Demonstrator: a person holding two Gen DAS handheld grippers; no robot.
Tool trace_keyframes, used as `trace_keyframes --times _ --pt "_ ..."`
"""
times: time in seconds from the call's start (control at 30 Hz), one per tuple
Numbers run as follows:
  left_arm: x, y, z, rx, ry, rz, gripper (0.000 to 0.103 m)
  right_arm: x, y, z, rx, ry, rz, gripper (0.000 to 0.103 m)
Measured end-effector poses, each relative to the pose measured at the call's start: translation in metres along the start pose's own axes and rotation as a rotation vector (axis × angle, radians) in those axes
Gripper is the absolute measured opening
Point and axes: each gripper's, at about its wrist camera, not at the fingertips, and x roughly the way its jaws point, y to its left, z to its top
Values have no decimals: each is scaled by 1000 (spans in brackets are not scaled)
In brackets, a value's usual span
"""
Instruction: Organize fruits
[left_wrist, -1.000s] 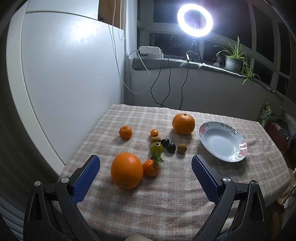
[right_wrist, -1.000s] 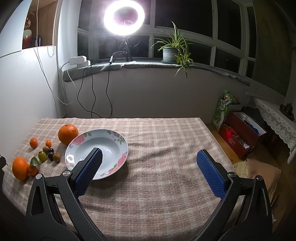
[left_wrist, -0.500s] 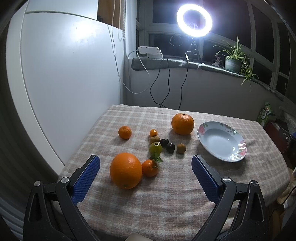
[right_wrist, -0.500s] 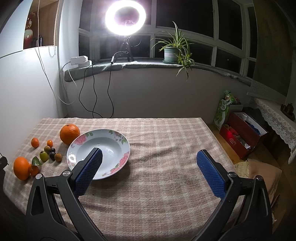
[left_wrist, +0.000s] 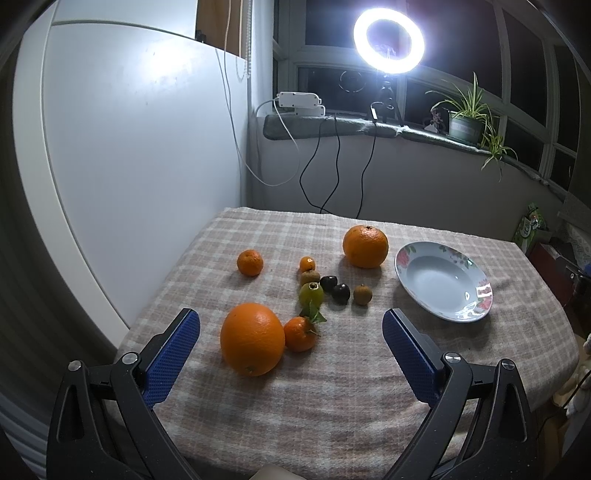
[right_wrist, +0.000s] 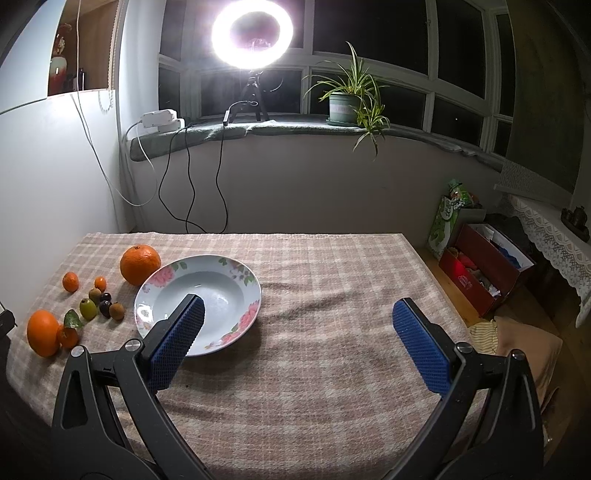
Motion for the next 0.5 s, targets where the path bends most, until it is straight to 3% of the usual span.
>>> trace_keyframes --times 0.5 --pt "8 10 -3 -17 19 -9 99 1 4 -4 -11 5 8 103"
